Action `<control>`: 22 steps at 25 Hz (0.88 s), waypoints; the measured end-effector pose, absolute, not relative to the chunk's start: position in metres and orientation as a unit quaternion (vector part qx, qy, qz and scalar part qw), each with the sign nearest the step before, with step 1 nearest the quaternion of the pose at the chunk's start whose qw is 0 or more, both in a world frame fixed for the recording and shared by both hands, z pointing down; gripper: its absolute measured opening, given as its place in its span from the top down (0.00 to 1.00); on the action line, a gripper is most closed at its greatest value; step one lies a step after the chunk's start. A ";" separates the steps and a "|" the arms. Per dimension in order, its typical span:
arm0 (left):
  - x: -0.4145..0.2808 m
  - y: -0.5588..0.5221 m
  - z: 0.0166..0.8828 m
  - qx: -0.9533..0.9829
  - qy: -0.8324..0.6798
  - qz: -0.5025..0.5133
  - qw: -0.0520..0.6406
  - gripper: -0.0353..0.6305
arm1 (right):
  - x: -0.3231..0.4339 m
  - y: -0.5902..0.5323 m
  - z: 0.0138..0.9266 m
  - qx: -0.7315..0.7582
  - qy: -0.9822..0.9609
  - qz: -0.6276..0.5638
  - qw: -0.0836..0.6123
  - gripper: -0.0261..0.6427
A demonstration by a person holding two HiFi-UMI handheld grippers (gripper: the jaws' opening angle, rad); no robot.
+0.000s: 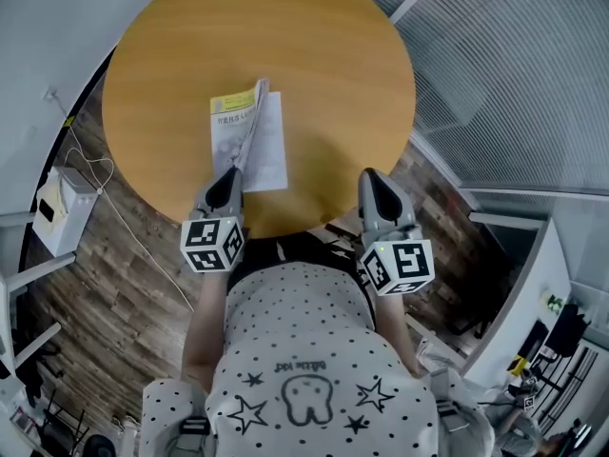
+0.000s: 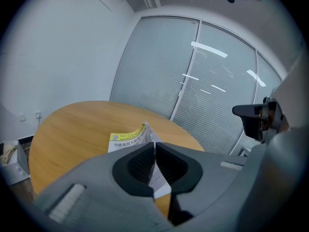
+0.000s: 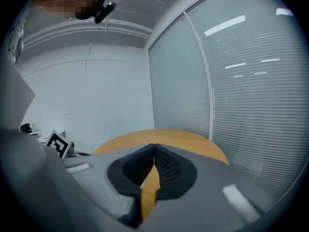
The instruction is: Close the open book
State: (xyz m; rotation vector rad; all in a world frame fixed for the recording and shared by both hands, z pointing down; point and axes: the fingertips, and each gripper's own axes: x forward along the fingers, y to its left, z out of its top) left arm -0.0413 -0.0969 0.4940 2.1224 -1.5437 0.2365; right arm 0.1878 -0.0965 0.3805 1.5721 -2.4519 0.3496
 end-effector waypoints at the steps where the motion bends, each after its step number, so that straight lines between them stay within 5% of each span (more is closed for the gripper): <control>1: -0.039 -0.098 0.496 0.781 -0.565 0.089 0.251 0.91 | 0.189 -0.097 0.381 0.535 -0.830 0.119 0.104 0.95; 22: 0.006 -0.107 0.541 0.808 -0.506 0.151 0.261 0.91 | 0.198 -0.111 0.390 0.544 -0.821 0.131 0.115 0.95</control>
